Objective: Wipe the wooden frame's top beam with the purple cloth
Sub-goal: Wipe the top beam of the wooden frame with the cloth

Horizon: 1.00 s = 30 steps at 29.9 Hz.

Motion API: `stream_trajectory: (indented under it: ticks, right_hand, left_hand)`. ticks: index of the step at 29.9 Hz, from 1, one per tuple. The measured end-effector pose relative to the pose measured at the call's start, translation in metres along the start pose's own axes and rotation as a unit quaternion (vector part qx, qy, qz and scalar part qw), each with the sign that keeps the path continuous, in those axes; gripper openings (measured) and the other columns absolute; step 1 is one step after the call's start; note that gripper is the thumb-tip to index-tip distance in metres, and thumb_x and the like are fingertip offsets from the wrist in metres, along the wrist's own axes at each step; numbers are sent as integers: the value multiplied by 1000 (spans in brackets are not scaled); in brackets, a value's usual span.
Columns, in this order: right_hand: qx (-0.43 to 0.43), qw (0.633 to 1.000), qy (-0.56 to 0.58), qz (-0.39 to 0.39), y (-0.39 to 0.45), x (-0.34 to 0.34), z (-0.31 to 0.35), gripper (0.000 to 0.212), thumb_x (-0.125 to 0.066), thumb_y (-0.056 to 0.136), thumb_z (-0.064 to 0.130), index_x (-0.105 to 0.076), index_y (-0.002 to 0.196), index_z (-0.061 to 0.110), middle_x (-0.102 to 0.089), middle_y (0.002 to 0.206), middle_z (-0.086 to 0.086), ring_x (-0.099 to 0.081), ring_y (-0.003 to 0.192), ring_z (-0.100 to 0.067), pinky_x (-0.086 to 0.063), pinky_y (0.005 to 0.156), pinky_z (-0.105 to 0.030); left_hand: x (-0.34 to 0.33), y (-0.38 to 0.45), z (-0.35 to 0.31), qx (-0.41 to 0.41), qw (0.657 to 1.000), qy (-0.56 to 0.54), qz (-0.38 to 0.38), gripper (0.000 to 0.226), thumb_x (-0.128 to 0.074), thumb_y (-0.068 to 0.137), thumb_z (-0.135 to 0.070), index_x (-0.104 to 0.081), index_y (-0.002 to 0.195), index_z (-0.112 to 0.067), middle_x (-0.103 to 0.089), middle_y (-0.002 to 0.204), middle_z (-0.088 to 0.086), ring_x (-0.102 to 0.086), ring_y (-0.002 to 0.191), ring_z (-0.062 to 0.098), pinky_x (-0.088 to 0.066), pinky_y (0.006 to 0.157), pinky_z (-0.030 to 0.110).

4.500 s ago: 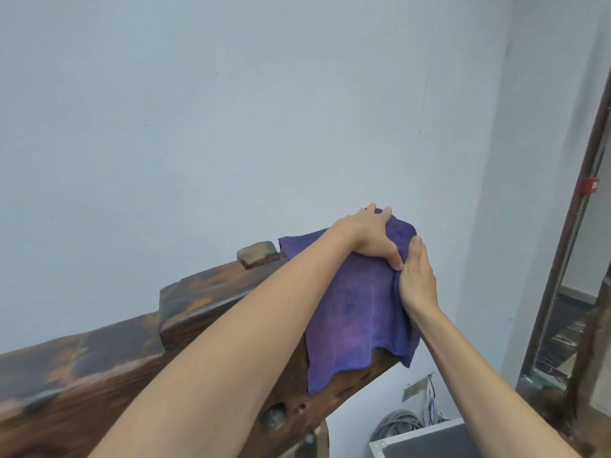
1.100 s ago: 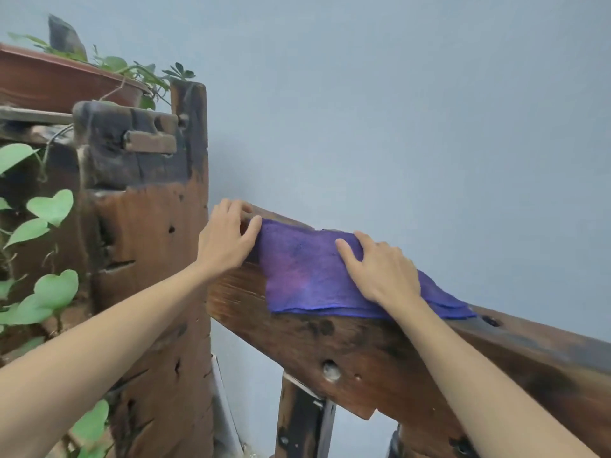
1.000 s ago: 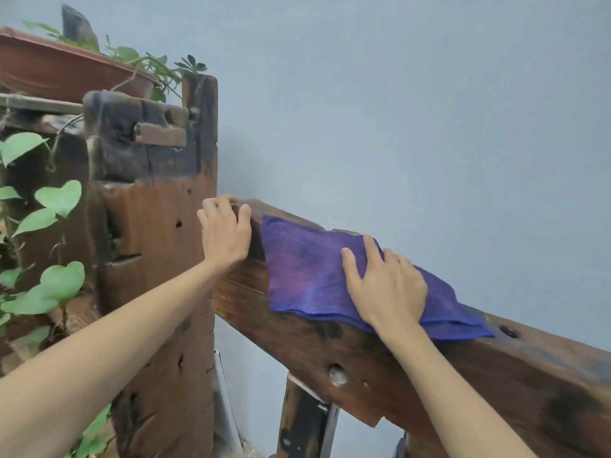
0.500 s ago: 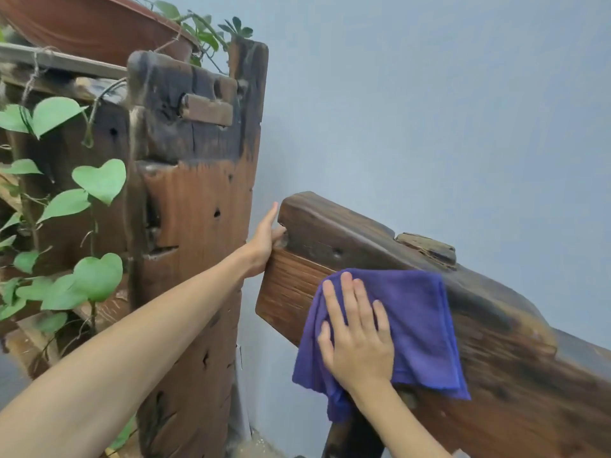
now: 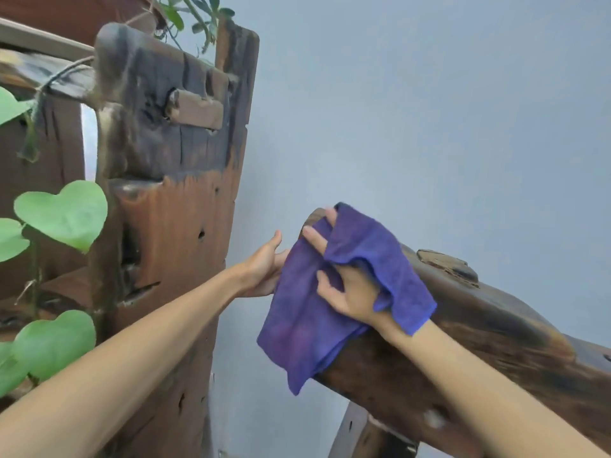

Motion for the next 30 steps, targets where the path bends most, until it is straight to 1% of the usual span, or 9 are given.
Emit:
stream_trajectory:
  ticks: [3, 8, 13, 18, 20, 23, 26, 28, 30]
  right_hand:
    - [0, 978, -89, -190, -13, 89, 15, 42, -45, 100, 43, -65, 133, 25, -69, 126, -11, -61, 119, -32, -41, 90, -27]
    - [-151, 983, -103, -13, -1, 86, -20, 62, -16, 89, 74, -40, 143, 58, -49, 152, 17, -46, 141, -23, -37, 111, -49]
    - [-142, 988, -41, 52, 40, 79, 2, 55, -20, 103, 51, -50, 144, 31, -44, 157, 6, -42, 140, -22, -28, 118, -44]
    - [-92, 985, -135, 49, 78, 45, 68, 62, -29, 91, 68, -61, 129, 32, -58, 138, -4, -54, 125, -30, -42, 97, -43]
    - [-54, 955, -286, 56, 85, 28, 91, 50, -40, 92, 59, -66, 120, 26, -62, 126, -5, -56, 115, -31, -39, 82, -37]
    - [-34, 876, -474, 89, 91, 11, 110, 34, -44, 94, 31, -66, 118, 22, -60, 110, 0, -55, 103, -26, -43, 84, -32]
    - [-69, 773, -612, 151, 94, -20, 100, 44, -36, 98, 31, -58, 135, 24, -58, 134, -4, -51, 128, -33, -39, 105, -51]
    - [-50, 698, -683, 208, 90, -51, 94, 45, -35, 99, 37, -56, 138, 29, -56, 141, -5, -47, 132, -35, -32, 102, -53]
    - [10, 690, -679, 250, 80, -87, 84, 45, -33, 102, 36, -53, 141, 28, -52, 147, -5, -44, 136, -30, -31, 100, -44]
  left_hand:
    - [0, 11, 16, -45, 998, -11, -31, 60, -15, 105, -59, -64, 118, -27, -69, 128, -2, -66, 105, 8, -47, 103, 33]
    - [-10, 13, 35, -53, 993, -78, -65, 60, -9, 106, -53, -59, 122, -23, -70, 106, -9, -67, 91, 3, -55, 75, 16]
    - [-9, 15, 45, -44, 984, -166, -50, 83, -12, 96, -73, -58, 137, -17, -72, 120, 9, -70, 105, 27, -57, 88, 39]
    - [11, 8, 75, -66, 913, -373, -150, 78, -23, 97, -71, -53, 143, -16, -64, 136, 16, -62, 118, 37, -53, 90, 44]
    - [21, 1, 95, -57, 875, -453, -161, 80, -30, 94, -73, -56, 139, -12, -65, 132, 19, -60, 120, 40, -48, 100, 49]
    - [34, -18, 120, -20, 858, -471, -206, 78, -29, 93, -75, -66, 116, -10, -70, 115, 16, -64, 104, 39, -52, 81, 47]
    - [49, -36, 136, 17, 874, -416, -249, 83, -21, 93, -76, -63, 117, -8, -68, 123, 19, -61, 116, 40, -53, 95, 54]
    - [62, -49, 133, 12, 890, -370, -266, 85, -19, 95, -73, -64, 121, -6, -64, 129, 21, -52, 130, 37, -44, 107, 55]
    - [80, -53, 126, -4, 911, -316, -265, 86, -18, 96, -73, -68, 116, -6, -65, 127, 22, -49, 132, 35, -41, 109, 55]
Point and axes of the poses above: each hand's wrist, its own y-axis towards the middle knuckle, its own x-axis out of the back of the hand, z = x × y, the point moved 5 cm from there along y, towards the middle knuckle
